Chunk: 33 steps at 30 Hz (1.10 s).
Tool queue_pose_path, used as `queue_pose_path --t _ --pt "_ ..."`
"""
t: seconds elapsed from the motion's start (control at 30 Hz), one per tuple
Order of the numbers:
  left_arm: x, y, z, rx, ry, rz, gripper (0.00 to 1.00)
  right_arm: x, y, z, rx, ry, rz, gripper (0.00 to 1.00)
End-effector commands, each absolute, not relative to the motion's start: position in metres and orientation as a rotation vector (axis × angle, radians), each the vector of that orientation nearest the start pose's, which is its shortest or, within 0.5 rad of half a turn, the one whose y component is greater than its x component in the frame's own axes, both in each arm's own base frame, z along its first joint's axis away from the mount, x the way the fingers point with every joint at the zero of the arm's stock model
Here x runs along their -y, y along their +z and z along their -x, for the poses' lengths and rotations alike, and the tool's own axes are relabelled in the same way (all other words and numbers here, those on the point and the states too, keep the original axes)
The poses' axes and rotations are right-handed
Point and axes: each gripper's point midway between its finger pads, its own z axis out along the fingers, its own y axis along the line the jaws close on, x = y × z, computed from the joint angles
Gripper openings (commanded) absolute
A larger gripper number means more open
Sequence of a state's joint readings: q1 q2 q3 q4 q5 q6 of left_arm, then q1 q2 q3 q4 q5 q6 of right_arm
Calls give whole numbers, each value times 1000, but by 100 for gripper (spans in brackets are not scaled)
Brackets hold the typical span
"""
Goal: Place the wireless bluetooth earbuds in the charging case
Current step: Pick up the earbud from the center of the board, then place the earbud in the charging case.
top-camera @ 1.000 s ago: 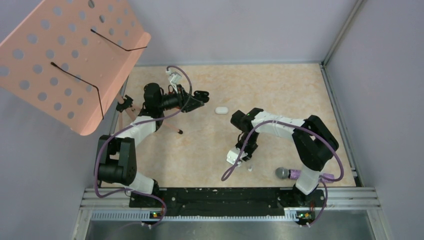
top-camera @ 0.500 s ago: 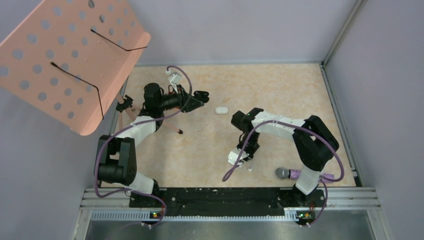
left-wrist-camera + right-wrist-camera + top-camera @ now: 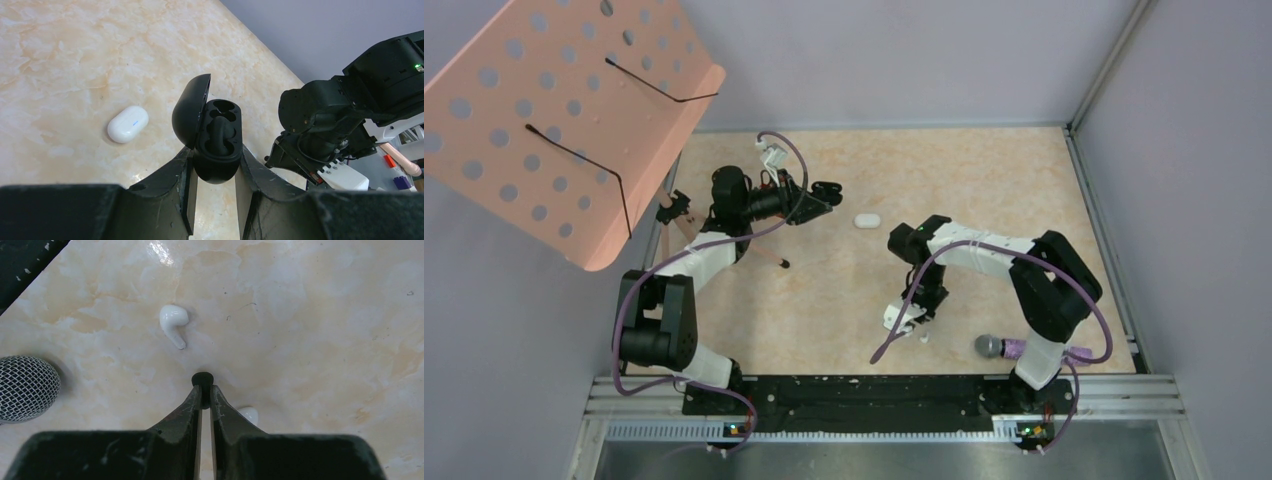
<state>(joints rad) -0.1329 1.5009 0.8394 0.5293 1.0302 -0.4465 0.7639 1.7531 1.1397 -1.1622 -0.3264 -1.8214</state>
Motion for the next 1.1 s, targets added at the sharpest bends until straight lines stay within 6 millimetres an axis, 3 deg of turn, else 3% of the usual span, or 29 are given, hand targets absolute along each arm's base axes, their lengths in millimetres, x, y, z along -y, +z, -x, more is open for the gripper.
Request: queue_pose_path --t 0.0,0.1,0.2,0.3,0.4,0.5,0.63,0.77,1.07 --pt "206 229 -352 -1679 -1260 -558 0 -197 42 -173 -890 604 2958 5" --pt "206 230 -353 -1679 -1263 -555 0 -204 49 -179 -976 587 2908 0" --pt "207 230 -353 -1675 -1266 -558 0 -220 82 -206 -1190 572 2710 0" --pt "212 233 -350 -1643 -1288 -594 0 -231 135 -244 -1474 639 2372 0" --pt "224 240 -345 -1606 -1320 -660 0 -243 205 -271 -1670 777 1967 0" --pt "241 250 -338 -1548 -1357 -755 0 -257 268 -283 -1724 918 1640 0" --pt "264 266 -322 -1446 -1414 -877 0 -274 325 -288 -1661 988 1360 0" --pt "281 275 -307 -1384 -1472 -967 0 -285 350 -287 -1598 1032 1253 0" --pt "290 280 -297 -1342 -1481 -1039 0 -293 346 -280 -1551 950 1334 0"
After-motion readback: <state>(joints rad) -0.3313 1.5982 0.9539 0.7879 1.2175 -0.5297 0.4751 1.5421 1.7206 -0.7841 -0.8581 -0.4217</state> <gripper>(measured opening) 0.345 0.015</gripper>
